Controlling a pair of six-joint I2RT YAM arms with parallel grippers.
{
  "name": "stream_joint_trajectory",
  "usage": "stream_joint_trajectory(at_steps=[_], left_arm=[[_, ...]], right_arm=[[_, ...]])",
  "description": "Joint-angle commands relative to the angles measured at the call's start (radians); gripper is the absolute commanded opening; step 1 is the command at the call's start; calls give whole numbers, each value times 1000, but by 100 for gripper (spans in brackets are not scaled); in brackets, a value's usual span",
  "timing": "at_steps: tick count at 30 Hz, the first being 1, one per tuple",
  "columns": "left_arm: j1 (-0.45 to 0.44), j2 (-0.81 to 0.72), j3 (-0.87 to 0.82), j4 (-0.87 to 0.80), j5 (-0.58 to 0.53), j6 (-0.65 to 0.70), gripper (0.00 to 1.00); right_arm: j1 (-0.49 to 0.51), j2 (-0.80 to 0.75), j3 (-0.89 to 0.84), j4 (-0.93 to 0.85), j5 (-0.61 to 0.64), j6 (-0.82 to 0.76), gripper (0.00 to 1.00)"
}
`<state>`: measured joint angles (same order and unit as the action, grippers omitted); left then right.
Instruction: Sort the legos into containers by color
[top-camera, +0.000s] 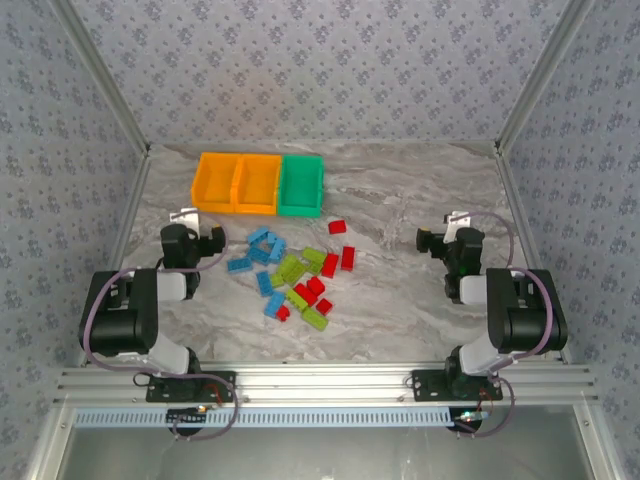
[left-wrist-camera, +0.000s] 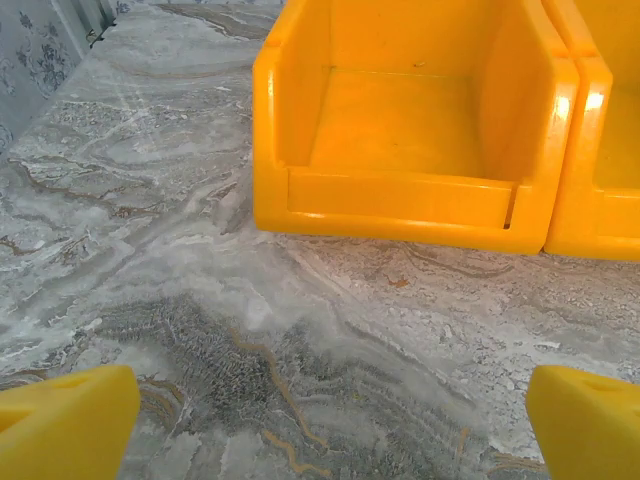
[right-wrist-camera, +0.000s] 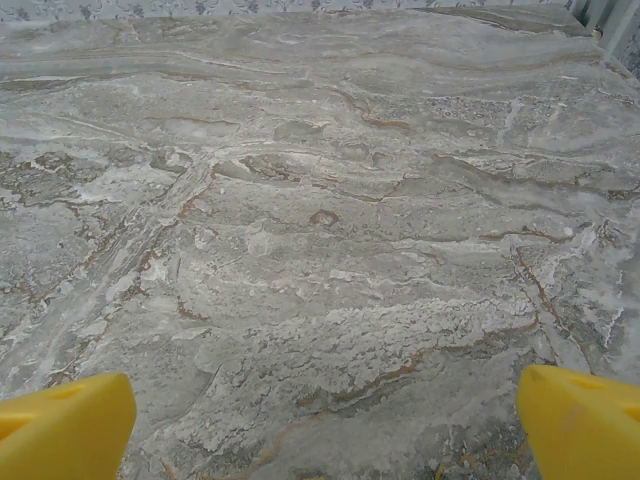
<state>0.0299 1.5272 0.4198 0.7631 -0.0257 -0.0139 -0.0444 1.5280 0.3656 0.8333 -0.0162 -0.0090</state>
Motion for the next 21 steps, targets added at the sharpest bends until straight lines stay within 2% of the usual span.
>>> stream_joint_trajectory(at_steps=[1, 16, 18, 20, 21], left_arm=[[-3, 7, -1, 38, 11, -13, 99], [-8, 4, -4, 41, 6, -10, 99], [-8, 3, -6, 44, 10, -7, 99], [-27, -20, -14, 42, 0, 12, 99], [-45, -50, -18, 25, -32, 23, 99]], right_arm=[[-3, -6, 17, -12, 4, -9, 100], [-2, -37, 14, -31, 20, -8, 100], [16, -134, 10, -113, 99, 4, 100], [32, -266, 38, -295, 205, 80, 100], [42, -345, 64, -429, 267, 166, 100]])
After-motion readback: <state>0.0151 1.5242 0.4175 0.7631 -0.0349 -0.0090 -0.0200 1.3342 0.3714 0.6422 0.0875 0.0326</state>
